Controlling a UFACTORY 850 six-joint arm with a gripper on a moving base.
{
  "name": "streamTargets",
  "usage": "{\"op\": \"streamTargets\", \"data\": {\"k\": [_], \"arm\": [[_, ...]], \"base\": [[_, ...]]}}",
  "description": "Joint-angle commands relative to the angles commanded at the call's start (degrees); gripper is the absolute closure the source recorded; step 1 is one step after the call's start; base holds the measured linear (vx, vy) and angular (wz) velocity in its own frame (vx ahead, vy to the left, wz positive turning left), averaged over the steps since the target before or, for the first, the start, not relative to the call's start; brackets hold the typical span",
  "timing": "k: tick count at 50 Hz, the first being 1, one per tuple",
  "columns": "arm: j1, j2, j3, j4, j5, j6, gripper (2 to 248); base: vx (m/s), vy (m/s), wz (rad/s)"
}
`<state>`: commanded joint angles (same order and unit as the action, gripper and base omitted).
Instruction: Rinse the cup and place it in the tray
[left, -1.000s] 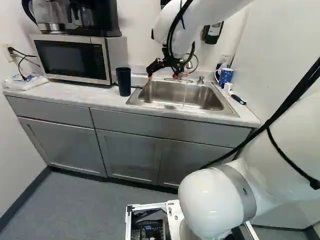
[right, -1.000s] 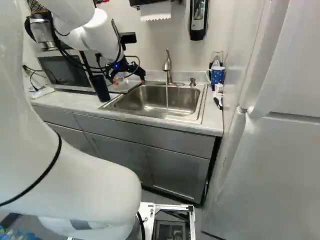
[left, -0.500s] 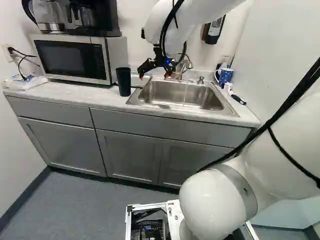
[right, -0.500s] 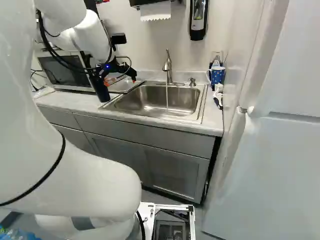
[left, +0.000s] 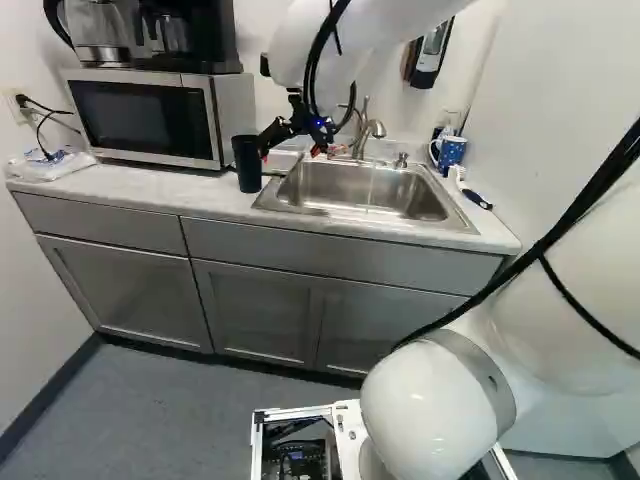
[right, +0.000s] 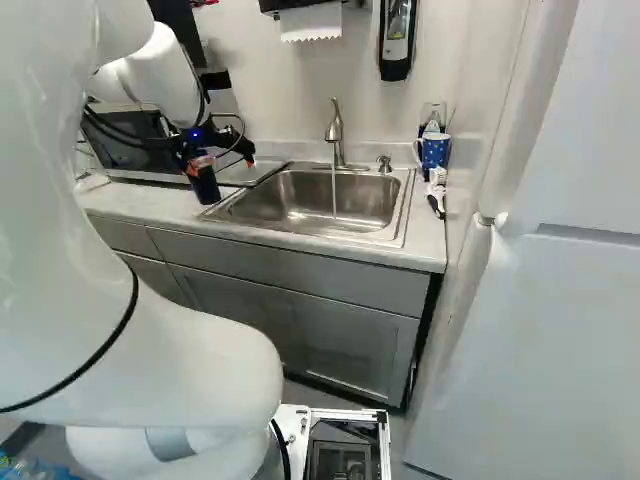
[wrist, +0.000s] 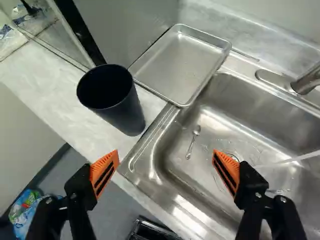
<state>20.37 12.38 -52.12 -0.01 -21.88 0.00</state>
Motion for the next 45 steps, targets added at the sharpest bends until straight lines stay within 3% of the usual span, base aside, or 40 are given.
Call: {"op": "streamTargets", "data": {"k": [26, 45], "arm": [[5.45, -1.61, -0.34, 0.0, 1.15, 0.0, 3], [5.88, -3.86, 0.17, 0.0, 5.31, 0.0, 3]], "base": [[0.0, 0.0, 0.0], [0.0, 0.0, 0.0]]}}
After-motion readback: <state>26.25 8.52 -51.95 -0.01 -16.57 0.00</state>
